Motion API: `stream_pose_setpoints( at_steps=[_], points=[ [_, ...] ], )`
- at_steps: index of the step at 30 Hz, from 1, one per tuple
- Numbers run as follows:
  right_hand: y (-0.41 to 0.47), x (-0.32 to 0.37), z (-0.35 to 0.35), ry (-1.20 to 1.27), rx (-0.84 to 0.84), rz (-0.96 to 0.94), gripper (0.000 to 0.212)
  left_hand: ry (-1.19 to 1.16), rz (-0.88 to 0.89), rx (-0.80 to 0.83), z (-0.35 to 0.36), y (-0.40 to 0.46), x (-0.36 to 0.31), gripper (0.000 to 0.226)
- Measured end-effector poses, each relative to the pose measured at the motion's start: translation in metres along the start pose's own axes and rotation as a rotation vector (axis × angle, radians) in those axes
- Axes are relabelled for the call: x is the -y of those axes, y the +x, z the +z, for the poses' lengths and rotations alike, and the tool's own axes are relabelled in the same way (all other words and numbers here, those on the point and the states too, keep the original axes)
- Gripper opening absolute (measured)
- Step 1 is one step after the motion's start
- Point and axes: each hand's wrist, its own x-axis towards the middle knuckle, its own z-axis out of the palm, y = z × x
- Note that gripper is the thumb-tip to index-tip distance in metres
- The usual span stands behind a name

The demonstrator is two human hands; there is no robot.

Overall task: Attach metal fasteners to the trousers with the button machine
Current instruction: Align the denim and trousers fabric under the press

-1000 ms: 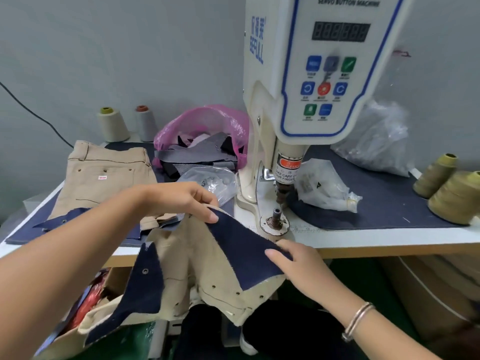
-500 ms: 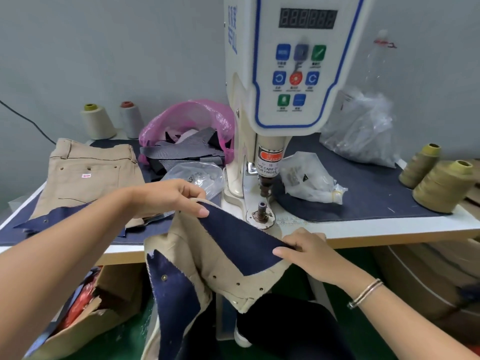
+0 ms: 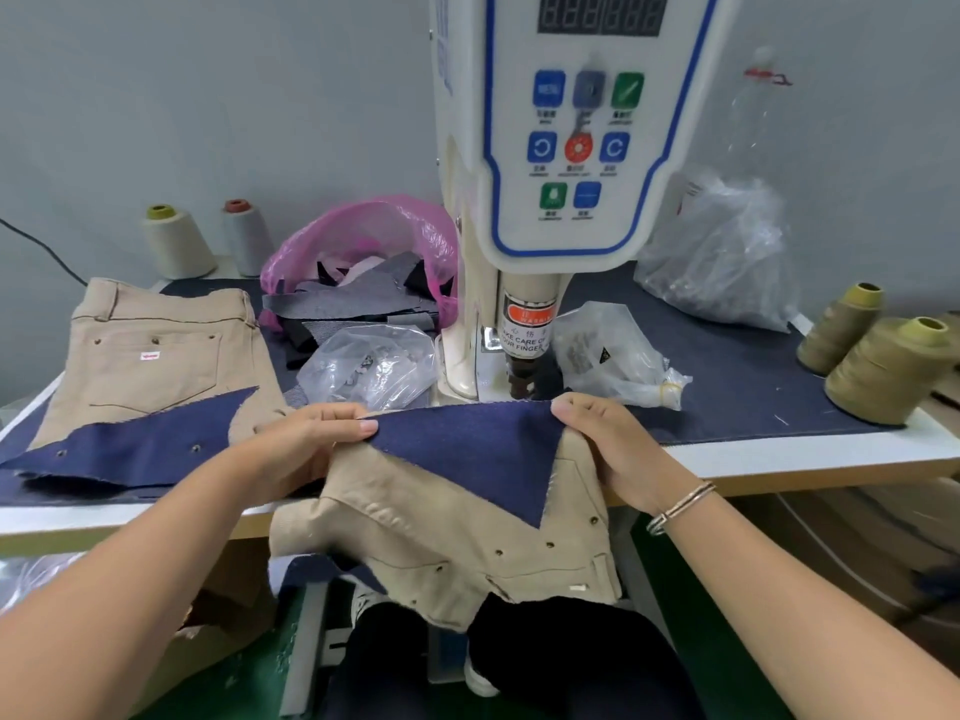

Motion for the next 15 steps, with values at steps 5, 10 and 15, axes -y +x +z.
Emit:
stream_pose_setpoints(
  at_steps=[5, 10, 15],
  points=[
    [0.0074, -0.0040, 0.0049, 0.076, -0.025, -0.032, 0.023, -0.085, 0.005, -0.074, -0.0045, 0.0021, 0.0064, 0.045],
    [0.0081, -0.0058, 0.0064, 0.121, -0.050, -0.040, 0.023, -0.095, -0.004, -0.114, -0.0042, 0.0024, 0.0073, 0.035],
    [0.0075, -0.0058, 0.0100, 0.104, -0.122, -0.054, 0.021, -0.127, 0.055, -0.154, -0.0023, 0.0036, 0.0118, 0.019]
  ],
)
